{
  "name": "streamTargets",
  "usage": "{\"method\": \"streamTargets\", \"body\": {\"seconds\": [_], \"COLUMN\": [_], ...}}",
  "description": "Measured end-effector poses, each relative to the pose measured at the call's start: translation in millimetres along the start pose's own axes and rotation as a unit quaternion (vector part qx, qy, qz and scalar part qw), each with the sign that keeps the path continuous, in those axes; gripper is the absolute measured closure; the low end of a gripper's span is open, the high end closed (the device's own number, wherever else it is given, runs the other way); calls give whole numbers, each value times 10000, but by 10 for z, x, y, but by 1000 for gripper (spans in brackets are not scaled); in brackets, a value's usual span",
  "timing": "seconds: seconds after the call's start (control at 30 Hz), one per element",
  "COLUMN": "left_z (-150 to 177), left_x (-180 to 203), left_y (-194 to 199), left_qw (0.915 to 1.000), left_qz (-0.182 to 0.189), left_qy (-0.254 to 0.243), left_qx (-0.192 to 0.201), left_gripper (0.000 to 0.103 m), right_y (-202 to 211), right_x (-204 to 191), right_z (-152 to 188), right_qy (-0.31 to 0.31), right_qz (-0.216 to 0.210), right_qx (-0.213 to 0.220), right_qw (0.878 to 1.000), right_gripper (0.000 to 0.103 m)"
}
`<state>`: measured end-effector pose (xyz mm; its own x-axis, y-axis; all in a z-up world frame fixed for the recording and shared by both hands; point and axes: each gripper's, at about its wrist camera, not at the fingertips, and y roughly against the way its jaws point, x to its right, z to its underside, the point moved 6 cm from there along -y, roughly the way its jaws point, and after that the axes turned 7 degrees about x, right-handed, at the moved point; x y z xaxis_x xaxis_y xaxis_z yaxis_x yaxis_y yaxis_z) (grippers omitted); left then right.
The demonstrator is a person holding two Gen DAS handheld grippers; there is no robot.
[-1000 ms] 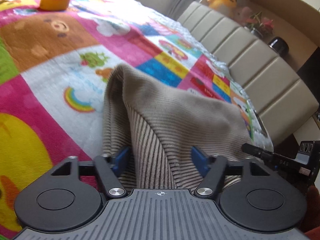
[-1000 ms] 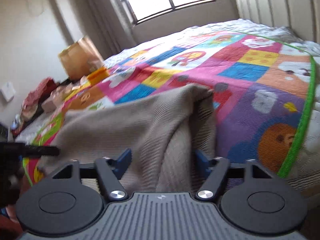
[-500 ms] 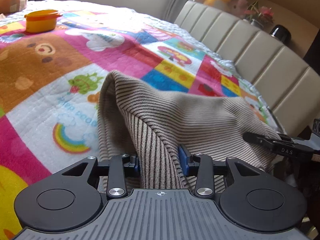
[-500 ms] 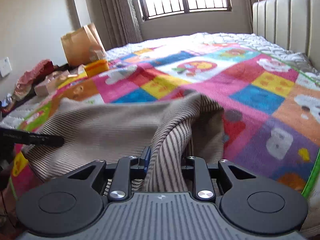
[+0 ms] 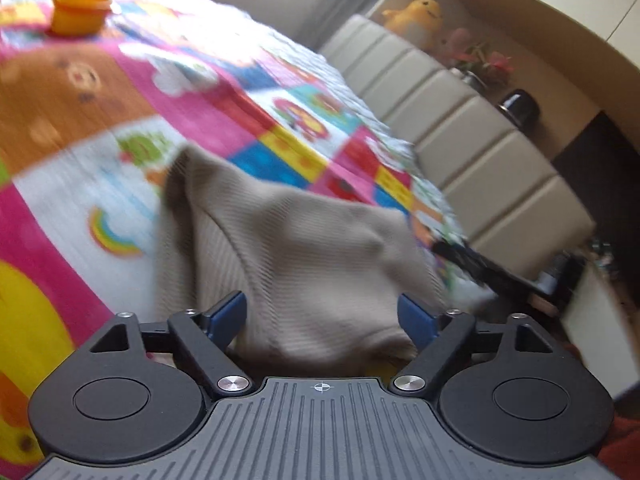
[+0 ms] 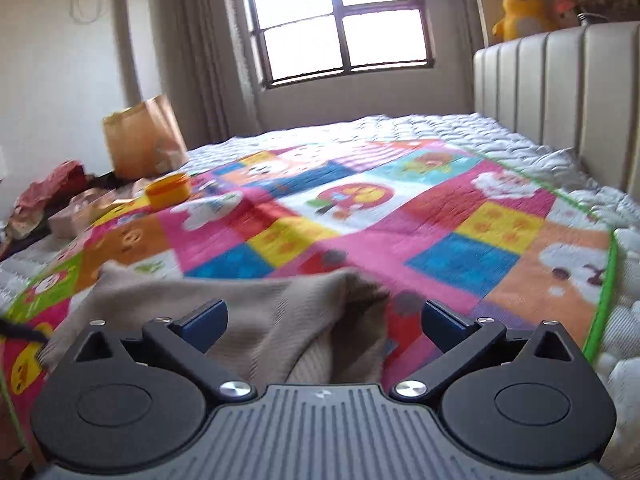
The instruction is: Fold clothes
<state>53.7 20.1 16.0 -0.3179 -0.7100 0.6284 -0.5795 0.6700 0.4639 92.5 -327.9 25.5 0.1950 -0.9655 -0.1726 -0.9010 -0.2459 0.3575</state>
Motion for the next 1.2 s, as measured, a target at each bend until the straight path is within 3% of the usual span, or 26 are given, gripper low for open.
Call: {"method": "streamTargets", "body": {"seconds": [0.13, 0.3, 0.5, 0.67, 0.9, 1.07, 1.2], "left_z": [237, 194, -229, -687, -900, -833, -766], "left_x": [-103, -217, -319, -420, -415, -304, -289], "left_y": [-306, -565, -873, -1196, -1414, -1389, -1227], "left_qw": [9968, 9956, 9996, 9963, 9803, 9671, 9617], "left_qz": [215, 171, -186, -668, -1328, -1661, -1878], "left_qy": [617, 822, 37, -538, -1452, -1916, -1978], "left_qx": [-458, -406, -232, -43, 176, 214, 272], "left_gripper": [13, 14, 21, 31, 27, 17, 11], "right_y": [-335, -754, -868, -733, -362, -252, -63], "right_x": [134, 188, 318, 195, -420, -346, -122], "right_z": [-111, 30, 251, 364, 630, 556, 285], "right_qy": [-171, 277, -162, -351, -21, -383, -605], "right_qz": [219, 541, 576, 694, 6, -110, 59], "right_qx": [-117, -551, -693, -712, -948, -914, -424], "right_qw": [9995, 9966, 9958, 9944, 9955, 9950, 9972], "right_gripper": [0, 0, 0, 0, 0, 0, 0]}}
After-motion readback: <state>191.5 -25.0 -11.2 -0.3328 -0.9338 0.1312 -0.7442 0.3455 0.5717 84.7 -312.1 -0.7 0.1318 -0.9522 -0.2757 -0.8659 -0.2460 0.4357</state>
